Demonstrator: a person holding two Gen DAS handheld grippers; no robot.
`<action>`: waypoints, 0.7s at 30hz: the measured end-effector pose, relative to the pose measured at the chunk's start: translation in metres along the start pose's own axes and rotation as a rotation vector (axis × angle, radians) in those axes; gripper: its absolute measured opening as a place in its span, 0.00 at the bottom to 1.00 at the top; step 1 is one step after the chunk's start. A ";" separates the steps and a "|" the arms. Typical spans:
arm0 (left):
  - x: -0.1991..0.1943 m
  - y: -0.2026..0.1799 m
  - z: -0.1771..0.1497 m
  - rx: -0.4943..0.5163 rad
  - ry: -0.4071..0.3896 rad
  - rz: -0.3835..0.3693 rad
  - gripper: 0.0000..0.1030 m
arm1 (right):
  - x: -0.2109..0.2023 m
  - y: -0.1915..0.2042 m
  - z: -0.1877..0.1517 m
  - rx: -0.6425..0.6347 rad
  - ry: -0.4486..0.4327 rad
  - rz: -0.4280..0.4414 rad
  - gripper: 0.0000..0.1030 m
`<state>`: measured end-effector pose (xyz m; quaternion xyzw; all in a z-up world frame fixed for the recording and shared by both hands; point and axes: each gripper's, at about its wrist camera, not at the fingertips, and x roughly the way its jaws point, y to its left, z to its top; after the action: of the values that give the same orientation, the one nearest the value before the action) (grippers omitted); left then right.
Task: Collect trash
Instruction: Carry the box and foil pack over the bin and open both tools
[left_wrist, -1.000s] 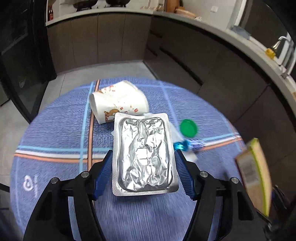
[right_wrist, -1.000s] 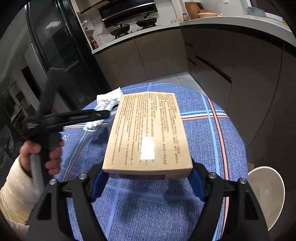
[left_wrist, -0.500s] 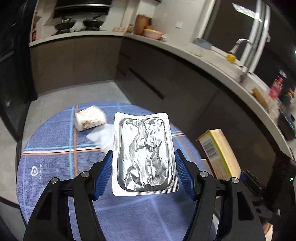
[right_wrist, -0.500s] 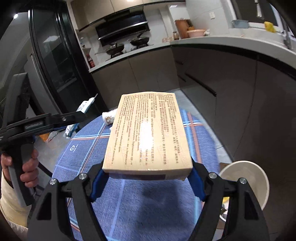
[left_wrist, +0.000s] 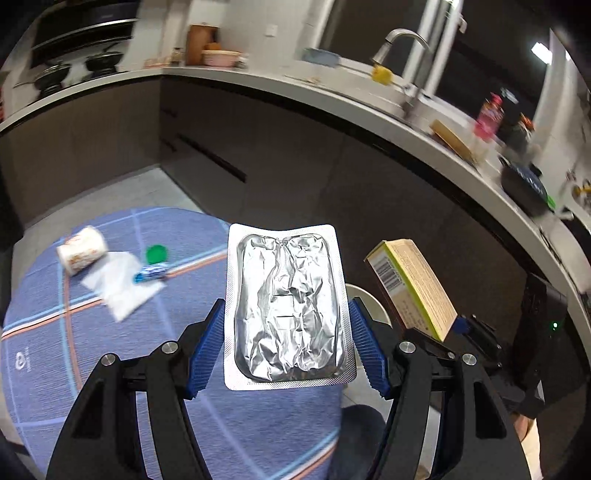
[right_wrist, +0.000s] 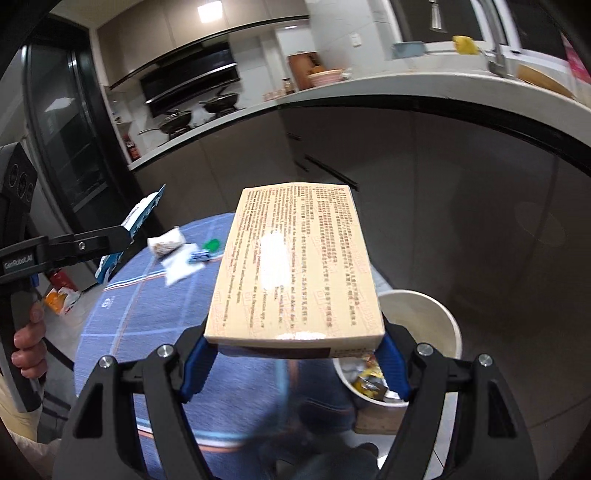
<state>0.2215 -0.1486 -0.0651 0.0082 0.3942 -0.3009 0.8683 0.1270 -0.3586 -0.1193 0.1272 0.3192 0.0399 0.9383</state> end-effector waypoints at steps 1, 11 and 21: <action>0.005 -0.006 0.000 0.010 0.010 -0.011 0.61 | -0.001 -0.009 -0.003 0.012 0.002 -0.018 0.73; 0.072 -0.062 0.002 0.101 0.120 -0.094 0.61 | 0.014 -0.064 -0.037 0.097 0.052 -0.103 0.73; 0.154 -0.087 -0.005 0.145 0.260 -0.126 0.61 | 0.046 -0.100 -0.062 0.149 0.120 -0.129 0.73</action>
<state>0.2502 -0.2978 -0.1554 0.0848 0.4804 -0.3789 0.7864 0.1255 -0.4350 -0.2204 0.1731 0.3846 -0.0369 0.9060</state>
